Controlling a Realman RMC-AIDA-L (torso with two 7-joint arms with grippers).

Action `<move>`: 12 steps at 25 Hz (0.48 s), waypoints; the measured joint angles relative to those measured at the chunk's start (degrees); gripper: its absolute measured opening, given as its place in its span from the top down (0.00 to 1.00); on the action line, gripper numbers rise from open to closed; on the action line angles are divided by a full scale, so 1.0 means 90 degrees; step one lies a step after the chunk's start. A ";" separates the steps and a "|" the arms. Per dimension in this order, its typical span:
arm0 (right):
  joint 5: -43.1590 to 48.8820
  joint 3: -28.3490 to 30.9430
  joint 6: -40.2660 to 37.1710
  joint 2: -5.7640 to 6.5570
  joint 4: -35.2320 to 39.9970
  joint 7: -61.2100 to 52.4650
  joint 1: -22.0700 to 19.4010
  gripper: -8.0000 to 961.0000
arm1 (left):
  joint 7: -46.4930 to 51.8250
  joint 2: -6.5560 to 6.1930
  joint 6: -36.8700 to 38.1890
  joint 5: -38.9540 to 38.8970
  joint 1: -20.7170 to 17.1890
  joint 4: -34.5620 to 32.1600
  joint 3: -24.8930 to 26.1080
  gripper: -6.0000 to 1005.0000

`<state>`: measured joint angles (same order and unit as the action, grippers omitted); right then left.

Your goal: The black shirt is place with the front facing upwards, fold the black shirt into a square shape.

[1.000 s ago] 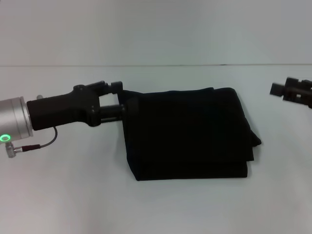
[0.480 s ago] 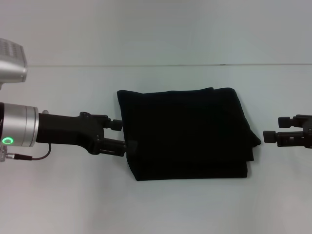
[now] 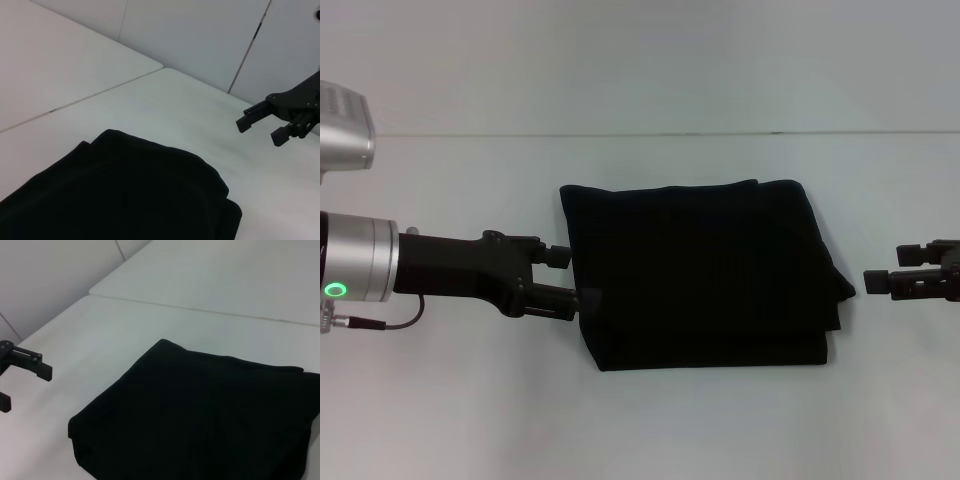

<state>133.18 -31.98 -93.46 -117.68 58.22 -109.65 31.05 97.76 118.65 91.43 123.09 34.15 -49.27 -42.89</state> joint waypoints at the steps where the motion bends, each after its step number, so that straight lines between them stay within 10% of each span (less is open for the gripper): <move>1: 0.0002 -0.0001 -0.0001 0.0006 0.0005 -0.0001 0.0002 0.05 | 0.0001 0.0000 0.0001 0.0001 0.0001 -0.0001 0.0000 0.16; 12: 0.0008 -0.0001 -0.0008 0.0006 -0.0005 -0.0004 -0.0001 0.05 | 0.0021 -0.0016 0.0029 0.0005 0.0033 0.0002 -0.0008 0.16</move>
<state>133.25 -31.99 -93.53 -117.62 58.17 -109.69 31.03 97.95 118.51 91.69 123.13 34.44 -49.25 -42.97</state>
